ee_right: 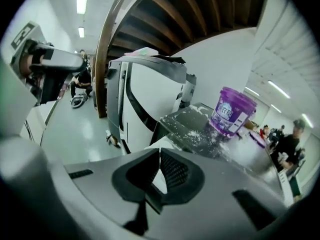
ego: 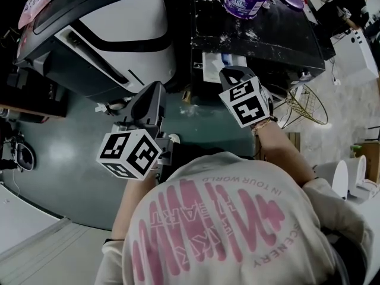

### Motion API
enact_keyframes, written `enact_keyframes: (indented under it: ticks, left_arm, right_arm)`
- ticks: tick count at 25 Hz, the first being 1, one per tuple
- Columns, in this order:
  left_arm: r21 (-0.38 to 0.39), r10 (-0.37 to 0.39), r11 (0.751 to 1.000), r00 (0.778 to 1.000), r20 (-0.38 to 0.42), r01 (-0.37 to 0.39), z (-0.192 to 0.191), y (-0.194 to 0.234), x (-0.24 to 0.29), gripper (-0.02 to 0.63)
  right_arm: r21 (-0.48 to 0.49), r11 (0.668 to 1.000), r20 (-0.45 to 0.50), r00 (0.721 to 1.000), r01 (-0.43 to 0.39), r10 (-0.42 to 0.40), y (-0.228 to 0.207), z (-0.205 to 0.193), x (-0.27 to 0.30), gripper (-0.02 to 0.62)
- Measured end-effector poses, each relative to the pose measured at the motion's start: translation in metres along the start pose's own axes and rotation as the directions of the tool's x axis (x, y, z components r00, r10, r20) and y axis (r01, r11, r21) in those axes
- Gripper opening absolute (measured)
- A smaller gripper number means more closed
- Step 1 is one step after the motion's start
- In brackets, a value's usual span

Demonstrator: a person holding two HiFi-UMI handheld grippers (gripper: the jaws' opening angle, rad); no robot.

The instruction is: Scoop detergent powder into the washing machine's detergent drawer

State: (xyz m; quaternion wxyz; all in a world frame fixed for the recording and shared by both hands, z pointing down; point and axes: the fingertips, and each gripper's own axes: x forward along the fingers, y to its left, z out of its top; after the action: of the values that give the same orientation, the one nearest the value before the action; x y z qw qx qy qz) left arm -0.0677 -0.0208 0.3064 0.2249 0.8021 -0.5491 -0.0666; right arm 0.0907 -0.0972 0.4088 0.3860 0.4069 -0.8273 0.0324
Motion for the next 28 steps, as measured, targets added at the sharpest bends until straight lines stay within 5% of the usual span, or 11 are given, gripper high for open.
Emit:
enact_keyframes:
  ticks: [9,16,21,28]
  left_arm:
    - [0.011,-0.019,1.000,1.000,-0.017,0.019,-0.004,-0.008,0.006,0.003]
    - [0.039,-0.034,0.999,0.999,0.004,0.034,-0.003,-0.023,0.010,0.003]
    - [0.037,-0.042,0.998,0.999,0.011,0.041,-0.008,-0.033,0.016,0.003]
    - [0.038,-0.059,0.998,0.998,-0.011,0.060,-0.017,-0.043,0.024,0.003]
  right_arm:
    - [0.279,0.956,0.093,0.994,-0.085,0.061,-0.005,0.008,-0.019,0.008]
    - [0.350,0.930,0.169,0.984,-0.109,0.051,-0.005,0.010,-0.037,0.008]
    - [0.486,0.852,0.264,0.962,-0.197,0.072,-0.009,0.012,-0.050,0.008]
    - [0.498,0.845,0.388,0.922,-0.194,-0.017,-0.030,0.026,-0.080,0.008]
